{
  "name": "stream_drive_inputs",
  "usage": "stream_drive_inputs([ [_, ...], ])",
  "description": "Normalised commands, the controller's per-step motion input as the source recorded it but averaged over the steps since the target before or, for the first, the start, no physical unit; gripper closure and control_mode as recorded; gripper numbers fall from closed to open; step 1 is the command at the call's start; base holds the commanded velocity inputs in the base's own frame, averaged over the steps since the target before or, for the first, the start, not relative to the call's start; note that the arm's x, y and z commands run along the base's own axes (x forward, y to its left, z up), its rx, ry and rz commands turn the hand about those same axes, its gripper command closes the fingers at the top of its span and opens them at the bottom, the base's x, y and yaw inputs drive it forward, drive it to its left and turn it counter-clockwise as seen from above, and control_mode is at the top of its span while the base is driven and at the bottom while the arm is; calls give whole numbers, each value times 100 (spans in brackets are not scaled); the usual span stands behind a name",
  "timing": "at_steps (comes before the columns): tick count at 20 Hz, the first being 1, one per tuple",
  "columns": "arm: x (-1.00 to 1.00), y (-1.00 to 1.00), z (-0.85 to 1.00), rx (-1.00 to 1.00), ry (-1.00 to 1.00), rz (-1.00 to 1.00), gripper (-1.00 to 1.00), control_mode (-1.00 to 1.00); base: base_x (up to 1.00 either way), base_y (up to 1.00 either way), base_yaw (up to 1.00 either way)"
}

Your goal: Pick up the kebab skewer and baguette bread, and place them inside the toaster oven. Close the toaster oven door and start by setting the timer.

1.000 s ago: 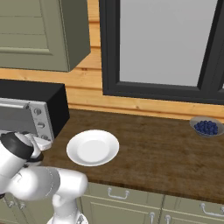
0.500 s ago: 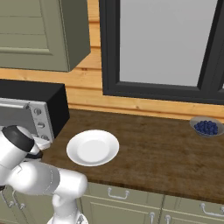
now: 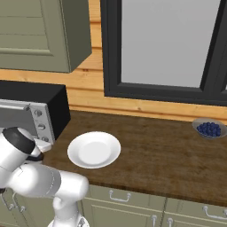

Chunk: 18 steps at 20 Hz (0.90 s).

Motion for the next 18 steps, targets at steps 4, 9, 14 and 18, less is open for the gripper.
stream_drive_inputs([
  [4, 4, -38, 7, 0, 0, 0, 100, -100, 0, 0, 0],
  [9, 1, -47, 10, 0, 0, 0, 100, -100, 0, 0, 0],
  [14, 5, -29, 16, 0, 0, 0, 100, -100, 0, 0, 0],
  [18, 0, -24, 14, 0, 0, 0, 100, -100, 0, 0, 0],
])
